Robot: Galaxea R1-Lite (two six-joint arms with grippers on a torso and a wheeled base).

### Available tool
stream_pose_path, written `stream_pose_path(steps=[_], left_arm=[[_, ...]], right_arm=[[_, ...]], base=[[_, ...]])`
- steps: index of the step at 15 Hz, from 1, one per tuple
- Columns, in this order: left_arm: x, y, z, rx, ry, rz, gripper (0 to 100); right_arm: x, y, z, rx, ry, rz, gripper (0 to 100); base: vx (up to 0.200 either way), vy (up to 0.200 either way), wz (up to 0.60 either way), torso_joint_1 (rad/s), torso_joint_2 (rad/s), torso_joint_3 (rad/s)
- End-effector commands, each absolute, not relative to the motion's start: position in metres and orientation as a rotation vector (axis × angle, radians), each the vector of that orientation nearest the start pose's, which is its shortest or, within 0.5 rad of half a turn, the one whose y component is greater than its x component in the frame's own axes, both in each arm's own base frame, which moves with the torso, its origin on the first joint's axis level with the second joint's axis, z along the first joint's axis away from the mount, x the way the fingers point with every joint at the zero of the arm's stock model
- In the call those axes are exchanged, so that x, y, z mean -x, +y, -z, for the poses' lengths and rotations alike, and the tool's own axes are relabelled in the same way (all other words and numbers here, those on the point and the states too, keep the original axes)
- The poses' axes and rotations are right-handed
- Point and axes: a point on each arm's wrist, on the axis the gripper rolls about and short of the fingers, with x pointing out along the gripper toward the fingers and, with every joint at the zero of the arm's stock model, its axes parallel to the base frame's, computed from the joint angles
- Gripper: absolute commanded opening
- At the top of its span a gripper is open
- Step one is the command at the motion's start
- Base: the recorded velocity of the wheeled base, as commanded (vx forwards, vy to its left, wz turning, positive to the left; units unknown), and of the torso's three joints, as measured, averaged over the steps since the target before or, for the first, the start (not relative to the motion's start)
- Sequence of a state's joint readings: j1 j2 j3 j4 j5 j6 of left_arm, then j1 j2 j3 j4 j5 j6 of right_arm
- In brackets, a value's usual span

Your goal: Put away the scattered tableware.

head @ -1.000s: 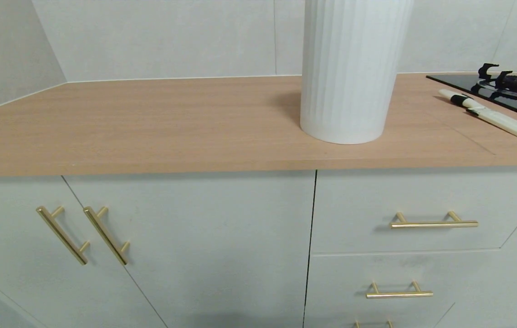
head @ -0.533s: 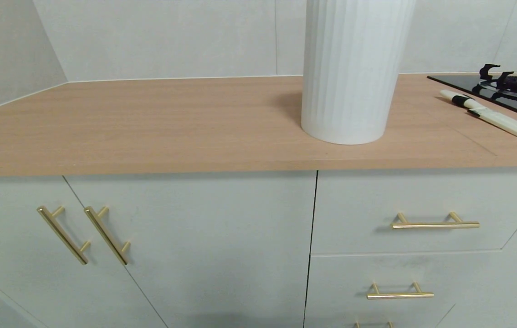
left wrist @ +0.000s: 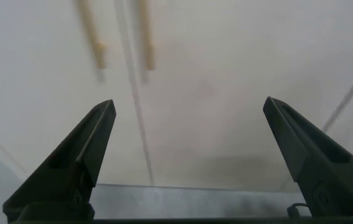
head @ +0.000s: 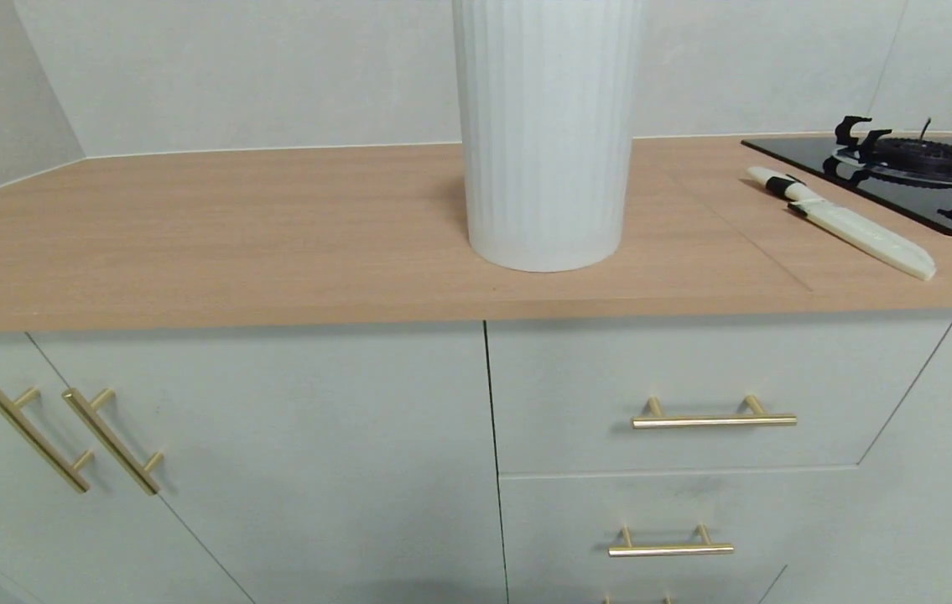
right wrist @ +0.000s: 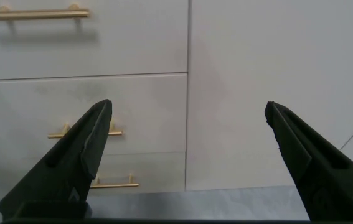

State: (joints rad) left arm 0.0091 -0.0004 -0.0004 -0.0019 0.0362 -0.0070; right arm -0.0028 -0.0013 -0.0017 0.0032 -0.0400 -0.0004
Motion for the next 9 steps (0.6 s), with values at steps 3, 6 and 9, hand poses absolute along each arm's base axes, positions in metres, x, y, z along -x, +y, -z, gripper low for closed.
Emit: stream_pose_path(steps=[3,6,9], left_arm=[[0.0228,0.0006,-0.0756,0.009,-0.002,-0.046,100],[0.0228,0.0006,-0.0756,0.009,-0.002,-0.048,100],[0.0228,0.0006,-0.0756,0.009,-0.002,-0.046,100]], right_arm=[[0.0229,-0.0008,-0.0756,0.002,0.002,0.043,100],[0.0229,-0.0009,-0.0756,0.002,0.002,0.044,100],[0.0229,-0.0009,-0.0754,0.002,0.003,0.044,100]], base=[[0.0,0.0,0.0,0.0,0.0,0.0],[0.2,0.0,0.0,-0.002,0.0,0.006],[0.067,0.0,0.0,0.001,0.0,0.002]])
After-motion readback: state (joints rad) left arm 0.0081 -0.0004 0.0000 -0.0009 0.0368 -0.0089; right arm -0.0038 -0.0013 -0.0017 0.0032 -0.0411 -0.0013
